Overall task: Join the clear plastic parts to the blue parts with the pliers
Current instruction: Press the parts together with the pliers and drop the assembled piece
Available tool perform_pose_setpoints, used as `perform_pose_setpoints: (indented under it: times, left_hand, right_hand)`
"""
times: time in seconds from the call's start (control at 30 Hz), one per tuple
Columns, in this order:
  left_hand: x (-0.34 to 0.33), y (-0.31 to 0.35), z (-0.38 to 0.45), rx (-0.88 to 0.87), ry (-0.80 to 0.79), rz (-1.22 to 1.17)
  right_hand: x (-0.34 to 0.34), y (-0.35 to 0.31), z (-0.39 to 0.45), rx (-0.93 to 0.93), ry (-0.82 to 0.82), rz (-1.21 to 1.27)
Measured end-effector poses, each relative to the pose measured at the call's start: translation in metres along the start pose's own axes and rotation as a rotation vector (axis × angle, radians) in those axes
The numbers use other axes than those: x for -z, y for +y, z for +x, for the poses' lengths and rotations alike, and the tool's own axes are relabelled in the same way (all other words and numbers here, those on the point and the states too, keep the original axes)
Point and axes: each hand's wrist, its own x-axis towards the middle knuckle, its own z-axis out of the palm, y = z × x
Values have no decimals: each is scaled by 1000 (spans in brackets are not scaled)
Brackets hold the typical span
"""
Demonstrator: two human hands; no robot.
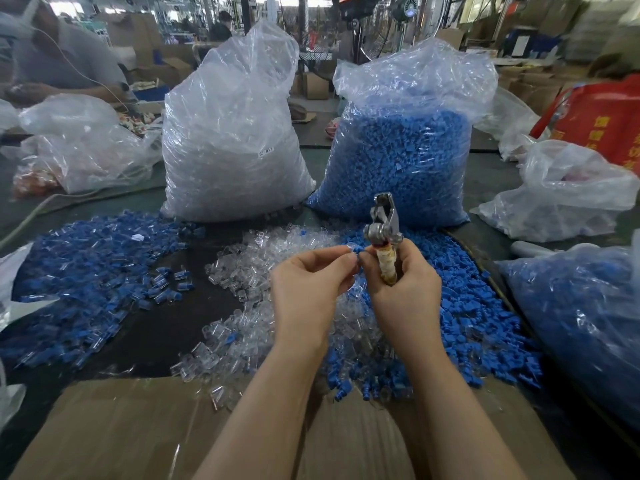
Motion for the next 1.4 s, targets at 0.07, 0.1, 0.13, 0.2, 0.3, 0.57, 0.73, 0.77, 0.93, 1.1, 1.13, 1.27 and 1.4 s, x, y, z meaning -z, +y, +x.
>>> perform_pose_setpoints:
  times: [0.07,0.1,0.13,0.2,0.3,0.57,0.73,0.77,0.93,1.1,1.13,1.27,1.4]
  left_hand:
    - [-1,-2,-1,-59,17,66]
    - [-1,-2,-1,-87,23,98]
    - [-1,-3,-1,-111,29,126]
    - [0,-3,-1,-152,39,173]
    - [1,-4,-2,-208,59,238]
    - [5,-7,2,-274,105,317]
    - [9,-4,6,-197,65,182]
    - [9,-3,7,-186,59,152]
    - [11,1,8,-205,39,101]
    - [12,1,7,-247,26,102]
    - [12,2,8,-255,25,104]
    - [13,2,8,-280,5,117]
    - [14,2,8,-295,-24,137]
  right_hand:
    - [0,-1,-1,-1,-5,-3]
    - [-1,-1,-1,-5,-12,-1]
    - [-1,0,-1,-8,-19,3]
    - [0,0,0,-6,-33,15]
    - [1,0,0,-1,-66,27]
    - [4,-3,3,-18,-199,54]
    - [14,0,7,-48,-300,44]
    - [16,1,8,-55,-325,19]
    - [24,5,11,-102,-451,-55]
    - [26,3,11,-107,-551,-63]
    - [26,2,11,-101,-566,-72]
    - [25,1,10,-87,-581,-66]
    - [25,2,9,-75,-579,-76]
